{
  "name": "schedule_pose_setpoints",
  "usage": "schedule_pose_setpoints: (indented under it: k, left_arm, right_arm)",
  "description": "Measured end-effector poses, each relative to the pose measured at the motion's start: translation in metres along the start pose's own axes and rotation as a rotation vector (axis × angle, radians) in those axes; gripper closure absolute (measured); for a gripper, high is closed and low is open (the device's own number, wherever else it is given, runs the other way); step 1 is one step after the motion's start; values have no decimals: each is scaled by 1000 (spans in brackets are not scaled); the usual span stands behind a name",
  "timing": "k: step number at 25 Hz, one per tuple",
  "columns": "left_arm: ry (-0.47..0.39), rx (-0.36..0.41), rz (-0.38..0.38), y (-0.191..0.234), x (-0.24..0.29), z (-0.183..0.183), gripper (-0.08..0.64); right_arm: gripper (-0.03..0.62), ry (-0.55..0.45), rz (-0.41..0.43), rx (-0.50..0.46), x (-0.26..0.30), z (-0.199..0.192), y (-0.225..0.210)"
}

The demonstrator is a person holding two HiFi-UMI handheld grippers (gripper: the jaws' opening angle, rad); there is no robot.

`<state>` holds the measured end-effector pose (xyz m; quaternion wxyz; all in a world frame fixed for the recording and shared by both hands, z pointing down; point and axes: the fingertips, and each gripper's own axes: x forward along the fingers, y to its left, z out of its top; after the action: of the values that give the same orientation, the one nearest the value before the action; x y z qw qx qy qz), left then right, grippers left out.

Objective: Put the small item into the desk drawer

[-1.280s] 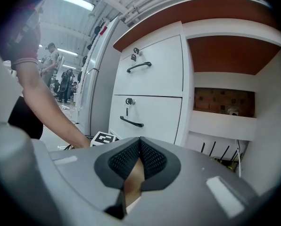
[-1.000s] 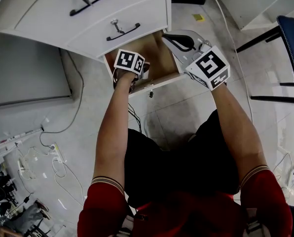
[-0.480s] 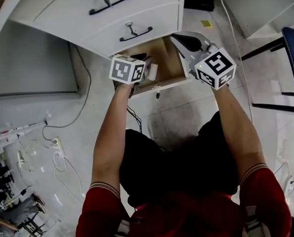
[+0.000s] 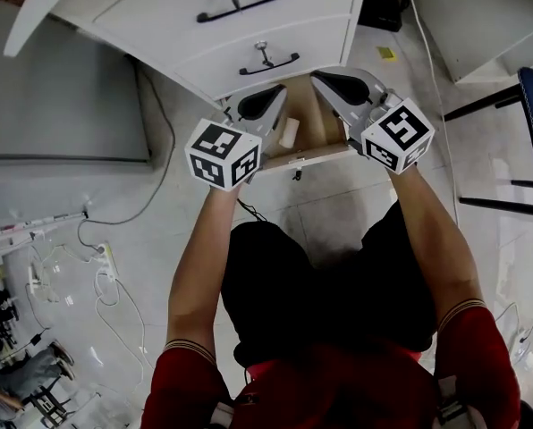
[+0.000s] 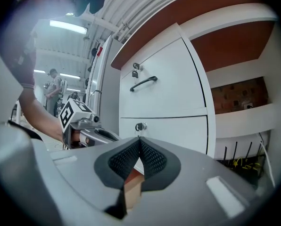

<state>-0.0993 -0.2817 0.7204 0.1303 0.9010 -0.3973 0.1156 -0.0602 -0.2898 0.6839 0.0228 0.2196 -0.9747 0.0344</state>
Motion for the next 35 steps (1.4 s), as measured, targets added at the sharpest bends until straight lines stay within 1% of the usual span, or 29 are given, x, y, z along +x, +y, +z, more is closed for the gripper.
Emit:
schedule_pose_setpoints:
  k: [2, 6, 9, 12, 15, 18, 21, 23, 25, 27, 29, 32, 35]
  left_arm:
    - [-60, 41, 13, -3, -18, 16, 555]
    - [-153, 124, 31, -16, -49, 53, 555]
    - [-169, 180, 29, -34, -72, 80, 555]
    - [-186, 205, 37, -52, -91, 108, 554]
    - [-222, 200, 52, -68, -106, 143, 554]
    - [-239, 167, 58, -86, -122, 174, 554]
    - [-232, 138, 62, -106, -143, 207, 554]
    - [-225, 121, 69, -118, -160, 233, 554]
    - [-229, 109, 78, -131, -179, 263, 554]
    - [-239, 105, 91, -144, -198, 296, 554]
    - [-254, 109, 106, -157, -214, 331, 554]
    - [-271, 122, 125, -172, -236, 379, 555]
    - [-293, 112, 137, -188, -258, 423, 554]
  right_arm:
    - [580, -9, 18, -1, 2, 12, 7]
    - [580, -9, 52, -51, -7, 40, 25]
    - [580, -29, 46, -74, -22, 62, 35]
    - [580, -12, 53, -74, -35, 77, 44]
    - [580, 24, 78, -78, -46, 100, 58]
    - [580, 18, 101, -42, -55, 136, 78]
    - [580, -11, 97, 2, -64, 187, 98]
    - [580, 1, 94, 22, -72, 218, 111]
    - [580, -12, 90, 35, -79, 258, 124]
    - [580, -50, 72, 47, -86, 303, 133]
    - [580, -61, 56, 56, -95, 341, 139]
    - [580, -55, 44, 69, -111, 383, 148]
    - [581, -70, 31, 81, -128, 425, 161]
